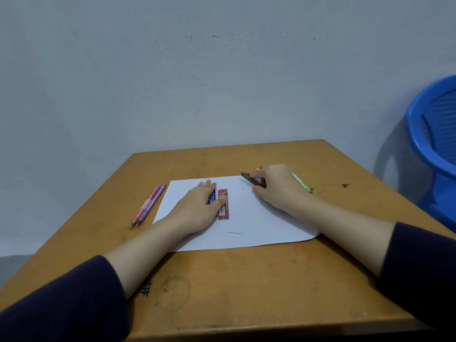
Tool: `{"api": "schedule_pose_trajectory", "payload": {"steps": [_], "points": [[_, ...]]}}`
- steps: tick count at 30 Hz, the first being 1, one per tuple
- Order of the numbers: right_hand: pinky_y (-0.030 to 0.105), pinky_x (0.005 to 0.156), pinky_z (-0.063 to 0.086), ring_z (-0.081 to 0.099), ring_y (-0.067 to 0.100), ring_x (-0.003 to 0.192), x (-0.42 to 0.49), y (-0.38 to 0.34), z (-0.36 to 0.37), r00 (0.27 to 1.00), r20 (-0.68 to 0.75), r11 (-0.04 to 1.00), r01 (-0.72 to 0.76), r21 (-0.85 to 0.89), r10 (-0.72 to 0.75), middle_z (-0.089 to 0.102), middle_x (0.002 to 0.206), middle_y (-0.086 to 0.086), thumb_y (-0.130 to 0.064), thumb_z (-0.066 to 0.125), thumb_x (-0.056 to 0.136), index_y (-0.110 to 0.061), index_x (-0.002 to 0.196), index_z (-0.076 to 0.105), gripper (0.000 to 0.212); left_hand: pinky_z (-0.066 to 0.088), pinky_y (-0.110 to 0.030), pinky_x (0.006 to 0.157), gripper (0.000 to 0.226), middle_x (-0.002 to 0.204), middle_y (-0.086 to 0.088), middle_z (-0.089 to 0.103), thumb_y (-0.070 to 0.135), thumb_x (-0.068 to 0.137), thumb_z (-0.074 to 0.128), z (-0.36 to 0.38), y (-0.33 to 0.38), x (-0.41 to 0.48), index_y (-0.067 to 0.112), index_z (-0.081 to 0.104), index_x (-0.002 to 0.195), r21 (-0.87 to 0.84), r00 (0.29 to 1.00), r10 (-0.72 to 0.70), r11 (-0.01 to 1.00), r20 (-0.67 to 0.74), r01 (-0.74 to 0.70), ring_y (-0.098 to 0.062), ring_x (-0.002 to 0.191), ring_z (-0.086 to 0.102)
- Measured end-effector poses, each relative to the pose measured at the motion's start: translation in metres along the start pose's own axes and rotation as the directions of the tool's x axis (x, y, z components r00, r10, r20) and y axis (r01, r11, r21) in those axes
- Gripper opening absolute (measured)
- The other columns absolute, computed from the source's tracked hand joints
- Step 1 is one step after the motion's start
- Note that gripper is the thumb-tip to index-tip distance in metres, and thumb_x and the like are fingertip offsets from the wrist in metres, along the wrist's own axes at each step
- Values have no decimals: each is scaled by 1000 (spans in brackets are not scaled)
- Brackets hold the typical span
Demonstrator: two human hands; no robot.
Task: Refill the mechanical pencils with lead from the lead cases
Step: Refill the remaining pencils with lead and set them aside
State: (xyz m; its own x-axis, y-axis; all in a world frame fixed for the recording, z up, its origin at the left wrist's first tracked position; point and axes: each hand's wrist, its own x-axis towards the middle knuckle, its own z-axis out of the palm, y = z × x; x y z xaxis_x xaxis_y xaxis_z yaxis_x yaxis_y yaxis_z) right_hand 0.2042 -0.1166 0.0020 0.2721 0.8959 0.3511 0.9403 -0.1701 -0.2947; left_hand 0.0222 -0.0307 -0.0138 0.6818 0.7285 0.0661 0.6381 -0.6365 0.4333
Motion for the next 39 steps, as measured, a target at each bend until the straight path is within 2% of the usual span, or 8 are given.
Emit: {"api": "schedule_pose_trajectory", "payload": {"steps": [4,11,16,21,25,28,32,39], "points": [[24,73,40,57,25,99,1,-1,0,1000,10,996,19,-90,-19,64,105,8,-14,56,90,-16,119,67,31,11,-31,119,60,160,4,13,44,100,38,0,0,-1,19,21,152,-11,1000,-2,1000,3,2,-11,147,9],[27,75,39,57,25,100,0,-5,-5,1000,20,992,8,-127,-5,63,108,10,-19,56,93,-15,114,69,25,11,-31,119,60,160,4,14,44,100,37,-1,1,-1,19,20,152,3,1000,0,1000,9,0,-11,147,10],[35,78,46,58,28,90,-2,-6,-6,999,12,989,48,-142,-47,62,98,12,-9,47,94,-11,103,72,27,13,-29,117,58,159,4,18,42,100,40,-1,1,-2,19,23,151,-27,1000,-2,1000,-9,1,-12,146,13],[31,87,42,55,24,104,-13,-19,-9,993,0,993,116,26,-116,59,109,9,-8,45,94,-14,117,67,32,21,-24,111,52,154,1,32,36,101,42,-6,4,-3,16,33,148,-109,997,-17,994,-82,8,-14,142,27],[17,82,30,50,21,113,-24,-34,-7,978,25,969,204,137,-209,55,119,8,1,38,94,-14,118,65,39,28,-26,106,43,148,-2,42,22,100,44,-24,-2,-2,14,43,142,-100,981,-27,995,-192,8,-18,136,37],[12,97,22,38,18,130,-31,-40,-2,950,93,946,279,168,-297,43,141,6,-9,39,98,-16,130,56,37,29,-21,102,39,140,-7,51,9,96,48,-37,-15,4,12,51,136,-56,960,-2,998,-279,-14,-20,130,44],[12,105,15,18,8,142,-35,-40,7,926,226,944,257,206,-302,21,156,-3,-22,37,101,-23,143,39,43,34,-15,84,35,123,-7,64,-1,92,47,-54,-34,9,9,64,120,-47,946,-73,997,-316,61,-19,112,57],[15,110,8,13,8,144,-35,-39,12,903,312,954,258,156,-295,19,157,-7,-21,35,102,-24,146,34,45,44,-26,79,29,111,-6,64,4,90,58,-67,-65,14,12,66,117,-103,891,-309,951,-332,292,-19,96,56]]}}
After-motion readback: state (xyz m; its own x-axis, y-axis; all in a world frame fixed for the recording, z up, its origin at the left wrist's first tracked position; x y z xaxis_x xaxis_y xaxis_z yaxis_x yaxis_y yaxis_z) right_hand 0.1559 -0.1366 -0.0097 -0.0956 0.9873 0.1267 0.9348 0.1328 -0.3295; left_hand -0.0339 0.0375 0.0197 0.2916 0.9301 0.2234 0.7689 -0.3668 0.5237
